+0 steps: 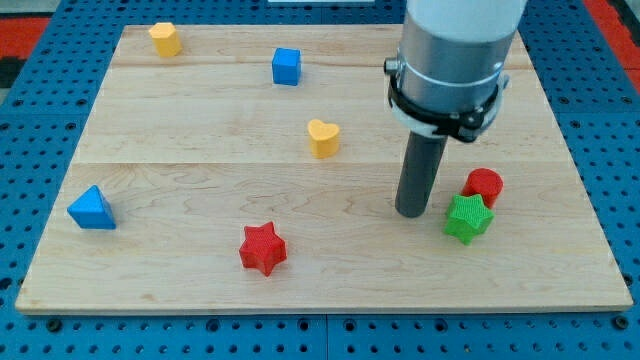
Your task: Move the red star towards the green star
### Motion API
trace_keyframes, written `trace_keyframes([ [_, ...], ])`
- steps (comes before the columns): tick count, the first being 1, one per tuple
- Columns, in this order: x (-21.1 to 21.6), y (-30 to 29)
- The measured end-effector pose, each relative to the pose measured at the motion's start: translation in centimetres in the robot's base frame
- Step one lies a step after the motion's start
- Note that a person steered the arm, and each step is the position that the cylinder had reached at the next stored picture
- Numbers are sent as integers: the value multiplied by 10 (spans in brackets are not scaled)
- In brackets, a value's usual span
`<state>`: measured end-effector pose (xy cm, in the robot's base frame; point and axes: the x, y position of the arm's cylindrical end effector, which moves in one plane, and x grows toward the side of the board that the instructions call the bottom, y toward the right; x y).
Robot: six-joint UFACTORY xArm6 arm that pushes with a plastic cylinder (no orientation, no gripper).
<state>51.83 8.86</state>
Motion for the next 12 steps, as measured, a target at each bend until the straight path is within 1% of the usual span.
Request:
trace_keyframes([
  [1,21,14],
  [2,21,32],
  [3,12,44],
  [4,25,10],
  [5,51,-51],
  [6,92,-105],
  [7,92,-193],
  [8,71,-199],
  [9,67,-165],
  [10,44,-131],
  [12,39,-123],
])
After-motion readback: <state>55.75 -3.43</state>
